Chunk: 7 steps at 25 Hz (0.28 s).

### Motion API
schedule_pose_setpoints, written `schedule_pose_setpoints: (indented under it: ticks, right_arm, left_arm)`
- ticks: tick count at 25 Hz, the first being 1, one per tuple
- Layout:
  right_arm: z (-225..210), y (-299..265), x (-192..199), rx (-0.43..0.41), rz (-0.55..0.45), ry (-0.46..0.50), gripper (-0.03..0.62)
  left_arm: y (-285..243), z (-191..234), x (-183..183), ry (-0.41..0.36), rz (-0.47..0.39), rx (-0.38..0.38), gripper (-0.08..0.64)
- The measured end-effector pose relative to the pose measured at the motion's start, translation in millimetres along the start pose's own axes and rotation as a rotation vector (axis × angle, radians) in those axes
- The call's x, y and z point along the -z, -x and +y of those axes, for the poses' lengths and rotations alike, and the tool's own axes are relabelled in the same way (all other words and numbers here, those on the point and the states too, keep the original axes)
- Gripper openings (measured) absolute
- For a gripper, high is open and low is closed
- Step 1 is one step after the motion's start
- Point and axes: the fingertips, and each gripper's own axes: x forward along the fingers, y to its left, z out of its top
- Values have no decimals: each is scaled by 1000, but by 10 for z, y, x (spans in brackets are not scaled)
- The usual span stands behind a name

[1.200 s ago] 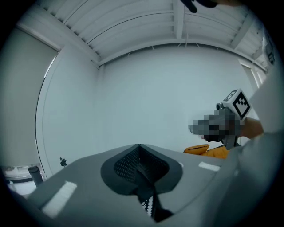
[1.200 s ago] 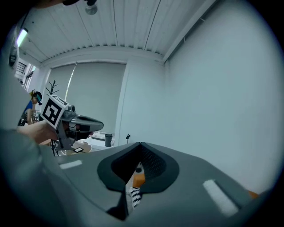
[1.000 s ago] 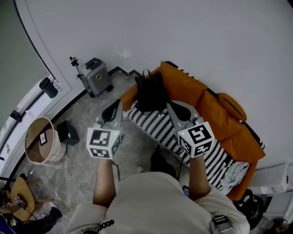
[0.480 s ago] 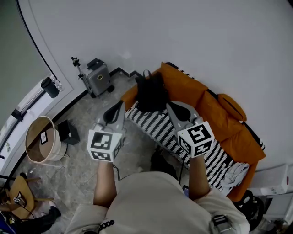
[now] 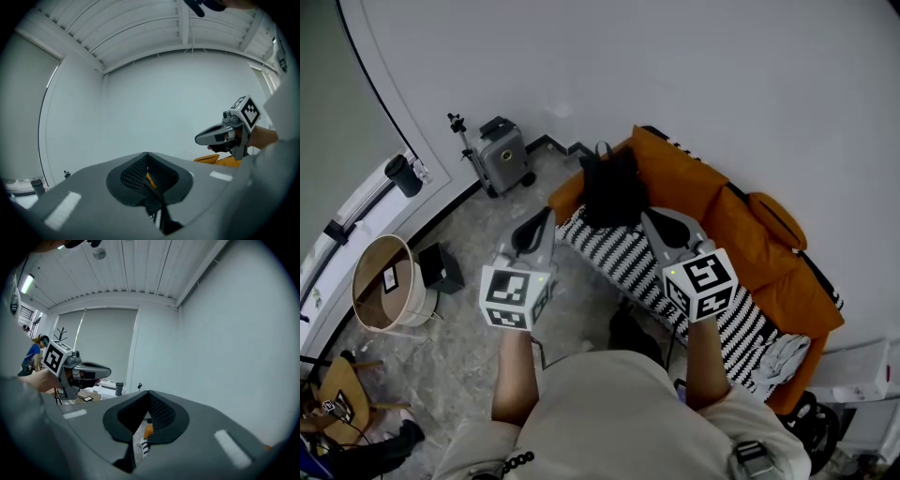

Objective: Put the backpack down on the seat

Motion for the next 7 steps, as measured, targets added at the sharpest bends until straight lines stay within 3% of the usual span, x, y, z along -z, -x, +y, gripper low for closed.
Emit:
schedule_pose_setpoints:
  ticks: [7]
  right_arm:
    - [16,-66,32,-1,9,-3,2]
  left_arm:
    - [-3,47,48,6,6,3,11]
